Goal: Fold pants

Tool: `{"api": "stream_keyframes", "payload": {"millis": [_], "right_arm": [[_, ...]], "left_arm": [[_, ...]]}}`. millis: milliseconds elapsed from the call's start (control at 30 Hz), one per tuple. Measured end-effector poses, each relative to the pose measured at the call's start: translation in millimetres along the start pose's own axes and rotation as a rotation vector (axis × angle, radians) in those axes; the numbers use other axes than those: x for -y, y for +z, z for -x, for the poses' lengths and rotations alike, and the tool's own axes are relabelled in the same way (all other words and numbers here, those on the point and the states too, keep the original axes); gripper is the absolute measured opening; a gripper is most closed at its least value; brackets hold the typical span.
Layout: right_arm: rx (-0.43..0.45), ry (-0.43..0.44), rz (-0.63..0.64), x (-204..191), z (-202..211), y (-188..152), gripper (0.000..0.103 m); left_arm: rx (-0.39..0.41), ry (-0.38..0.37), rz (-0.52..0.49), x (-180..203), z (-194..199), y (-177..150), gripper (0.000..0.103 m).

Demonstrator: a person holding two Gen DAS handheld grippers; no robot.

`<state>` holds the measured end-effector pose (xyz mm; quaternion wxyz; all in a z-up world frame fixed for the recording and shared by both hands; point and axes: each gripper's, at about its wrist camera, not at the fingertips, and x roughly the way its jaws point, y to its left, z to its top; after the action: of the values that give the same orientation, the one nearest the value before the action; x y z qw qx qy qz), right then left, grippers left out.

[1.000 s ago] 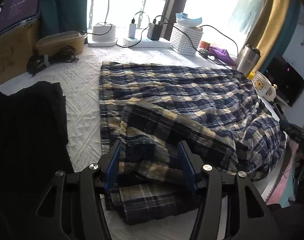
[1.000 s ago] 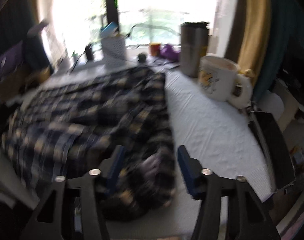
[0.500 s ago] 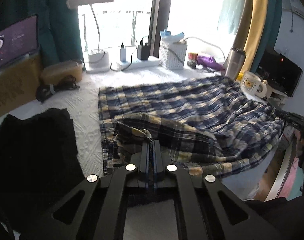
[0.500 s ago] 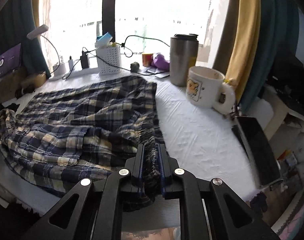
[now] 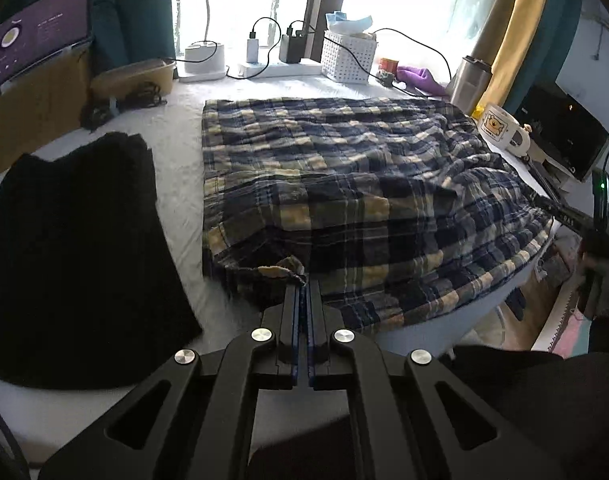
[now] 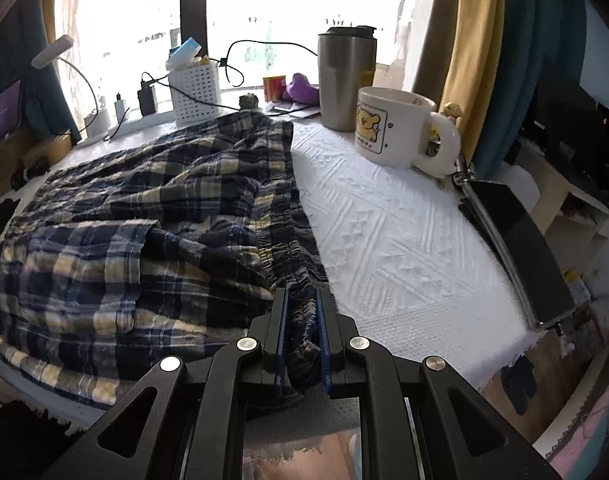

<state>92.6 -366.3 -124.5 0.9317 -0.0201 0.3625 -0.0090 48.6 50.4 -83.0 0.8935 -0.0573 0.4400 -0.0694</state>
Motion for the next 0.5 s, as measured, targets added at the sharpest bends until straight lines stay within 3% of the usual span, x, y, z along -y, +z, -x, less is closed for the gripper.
{"api": "stream_keyframes", "payload": {"millis": [400,500], "right_arm": [[0.022,-0.043,0.026,3.1,21.1,-1.5,0.020],[0.028,-0.069,0.030,3.1,27.3,-4.3,0.035]], "left_arm": [[0.022,0.036,-0.006,-8.6,28.4,-14.7,0.001],[0.021,0.075,-0.021,-12.1,31.1,-18.8,0.001]]}}
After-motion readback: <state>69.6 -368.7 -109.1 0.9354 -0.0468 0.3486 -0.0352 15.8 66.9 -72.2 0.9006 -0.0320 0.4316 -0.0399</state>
